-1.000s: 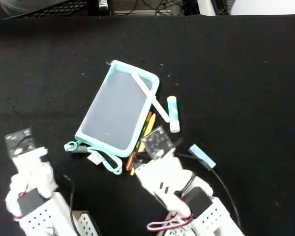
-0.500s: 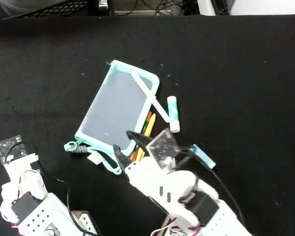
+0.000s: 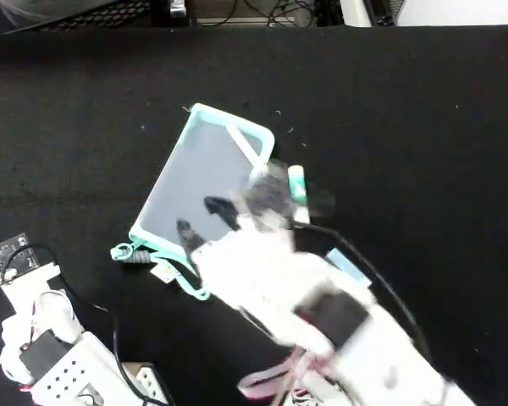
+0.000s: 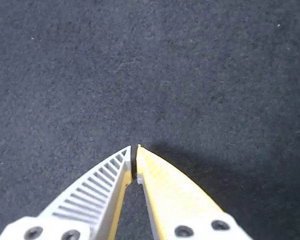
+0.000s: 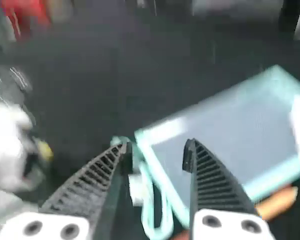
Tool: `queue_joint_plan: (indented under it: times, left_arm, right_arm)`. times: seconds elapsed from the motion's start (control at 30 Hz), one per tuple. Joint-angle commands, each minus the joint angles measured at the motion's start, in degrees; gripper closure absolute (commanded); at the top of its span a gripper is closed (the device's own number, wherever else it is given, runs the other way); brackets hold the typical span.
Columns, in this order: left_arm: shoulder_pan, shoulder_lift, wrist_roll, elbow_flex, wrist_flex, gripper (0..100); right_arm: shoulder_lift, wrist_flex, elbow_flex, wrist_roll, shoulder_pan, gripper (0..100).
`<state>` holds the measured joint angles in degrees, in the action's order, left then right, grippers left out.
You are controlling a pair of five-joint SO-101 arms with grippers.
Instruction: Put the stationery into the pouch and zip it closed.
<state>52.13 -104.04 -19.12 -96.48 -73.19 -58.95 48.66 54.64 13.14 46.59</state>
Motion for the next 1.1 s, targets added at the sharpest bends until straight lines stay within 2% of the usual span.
queue_joint_plan:
  times: [0.0,0.17,0.4,0.5,0.67,0.9,1.07]
  left_arm:
    - [-0.7,-0.4,0.5,-0.8,1.0,96]
    - [-0.7,-0.4,0.5,-0.8,1.0,96]
    - [-0.7,-0.4,0.5,-0.8,1.0,96]
    - [-0.7,-0.4,0.5,-0.8,1.0,96]
    - [-0.7,-0.4,0.5,-0.8,1.0,96]
    - [-0.7,-0.4,0.5,-0.8,1.0,96]
    - [-0.7,-0.4,0.5,-0.8,1.0,96]
  right_arm:
    - [15.0,-0.2,2.2,-2.6,0.4,81.5]
    - [22.6,-7.5,7.1,-9.5,1.5,81.5]
    - [22.9,-12.7,11.6,-20.1,10.0,81.5]
    - [23.2,-12.8,11.6,-22.5,11.6,81.5]
    - [27.3,-13.2,11.0,-25.2,11.5,81.5]
    - [44.4,-12.7,2.9,-28.0,11.3,81.1]
    - [46.7,-9.4,-1.0,-28.0,5.4,82.5]
